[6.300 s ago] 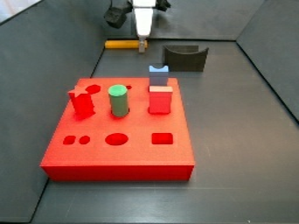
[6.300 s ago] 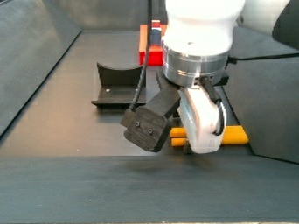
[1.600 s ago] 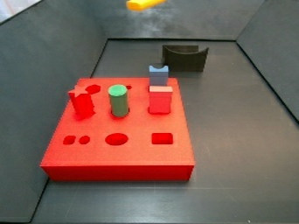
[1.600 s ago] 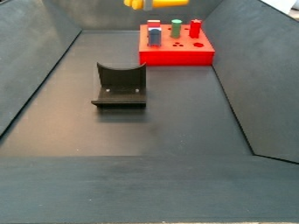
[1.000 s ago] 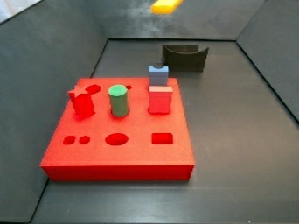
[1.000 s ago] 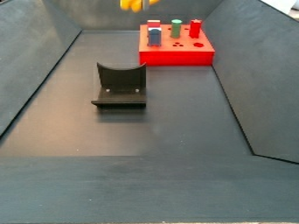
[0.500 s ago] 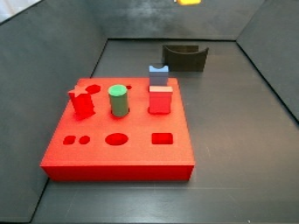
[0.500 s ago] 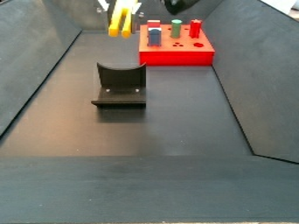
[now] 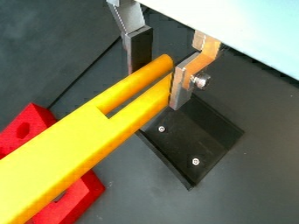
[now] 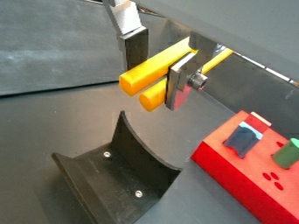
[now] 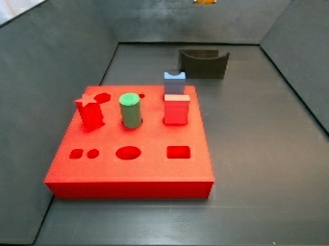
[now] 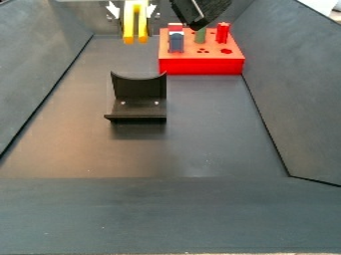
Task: Pick up the square-circle object. Move up. Place the square-circle object on the fixture. Regrasp the square-circle object. Rotate the square-circle object. Move to above the board. Insert the square-circle object.
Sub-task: Place the square-circle object on the fixture.
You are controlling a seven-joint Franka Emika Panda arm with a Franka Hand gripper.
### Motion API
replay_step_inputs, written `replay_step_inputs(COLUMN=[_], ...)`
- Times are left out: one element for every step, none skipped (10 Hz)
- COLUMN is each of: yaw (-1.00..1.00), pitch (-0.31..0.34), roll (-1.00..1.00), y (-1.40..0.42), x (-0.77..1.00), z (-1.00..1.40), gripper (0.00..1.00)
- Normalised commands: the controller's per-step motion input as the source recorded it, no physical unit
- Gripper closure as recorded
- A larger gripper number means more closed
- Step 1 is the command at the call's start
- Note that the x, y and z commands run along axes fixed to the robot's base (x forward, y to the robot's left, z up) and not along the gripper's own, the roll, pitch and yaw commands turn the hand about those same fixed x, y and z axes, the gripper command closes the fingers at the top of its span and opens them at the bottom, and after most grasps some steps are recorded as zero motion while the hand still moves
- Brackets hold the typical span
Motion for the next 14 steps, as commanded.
replay_step_inputs(yaw=[-0.14,-0.15,-0.15,-0.15,-0.15,-0.16,-0.15,-0.14,-0.12,-0.11,-0.1,-0.1,-0.09,-0.08], pitch=[0.044,0.013,0.027,0.044,0.049,0.05,0.038,0.032,0.028,0.029,0.029,0.021,0.015,0.018], roll=[-1.0,-1.0,-1.0,-1.0,-1.0,-1.0,-0.85,-0.69,-0.48,-0.37,-0.24,-0.21,-0.18,-0.17], y=[0.06,0.07,0.08,0.08,0.08,0.09,0.1,0.1,0.11,0.12,0.11,0.11,0.09,0.08], x=[0.1,0.11,0.12,0.13,0.14,0.14,0.15,0.16,0.18,0.18,0.19,0.18,0.14,0.11], z=[-1.0,-1.0,-1.0,-1.0,-1.0,-1.0,-1.0,-1.0,-1.0,-1.0,-1.0,-0.96,-0.71,-0.55], gripper=[1.0,1.0,1.0,1.0,1.0,1.0,1.0,1.0,1.0,1.0,1.0,1.0,1.0,1.0])
